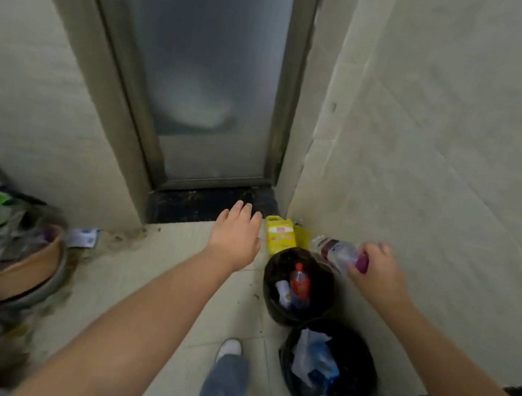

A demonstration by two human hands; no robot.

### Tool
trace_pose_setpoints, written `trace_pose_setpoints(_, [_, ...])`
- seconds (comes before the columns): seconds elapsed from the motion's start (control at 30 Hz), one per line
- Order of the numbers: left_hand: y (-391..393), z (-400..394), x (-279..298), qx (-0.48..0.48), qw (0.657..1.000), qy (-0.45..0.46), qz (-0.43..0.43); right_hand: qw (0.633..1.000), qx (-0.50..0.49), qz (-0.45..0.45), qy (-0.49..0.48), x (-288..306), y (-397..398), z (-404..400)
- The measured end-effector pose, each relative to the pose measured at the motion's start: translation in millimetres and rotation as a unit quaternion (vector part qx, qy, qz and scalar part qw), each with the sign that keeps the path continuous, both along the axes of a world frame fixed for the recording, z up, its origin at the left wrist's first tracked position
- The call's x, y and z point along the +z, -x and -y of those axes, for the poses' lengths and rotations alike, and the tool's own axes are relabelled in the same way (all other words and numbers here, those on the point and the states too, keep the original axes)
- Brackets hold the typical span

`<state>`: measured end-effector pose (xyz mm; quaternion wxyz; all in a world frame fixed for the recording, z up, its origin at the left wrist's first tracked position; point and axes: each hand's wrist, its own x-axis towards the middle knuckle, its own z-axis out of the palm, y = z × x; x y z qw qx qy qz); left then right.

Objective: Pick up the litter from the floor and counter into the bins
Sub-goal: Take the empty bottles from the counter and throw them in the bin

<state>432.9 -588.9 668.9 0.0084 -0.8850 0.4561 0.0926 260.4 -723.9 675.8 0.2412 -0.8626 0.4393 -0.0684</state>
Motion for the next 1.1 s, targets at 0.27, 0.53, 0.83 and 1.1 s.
trace_pose_setpoints(0.27, [-113.2, 187.1, -132.2, -0.082, 0.989, -0.093, -0.076, 0.974, -0.139, -0.082, -0.157, -133.8, -89.3, 125.3])
trace_pose_setpoints(0.53, [-128.5, 223.0, -352.3, -0.002, 0.948, -0.221, -0.229, 0.917, -0.208, -0.166, -0.297, -332.8, -128.5, 153.9])
trace_pose_setpoints(0.83, [-100.2, 202.2, -522.5, 0.137, 0.897, -0.172, -0.383, 0.895, -0.132, -0.254, -0.342, -507.7, -135.8, 145.6])
trace_pose_setpoints(1.1, [-93.1, 211.4, -514.5, 0.1, 0.903, -0.19, -0.373, 0.914, 0.003, -0.3, -0.274, -489.0, -139.1, 152.9])
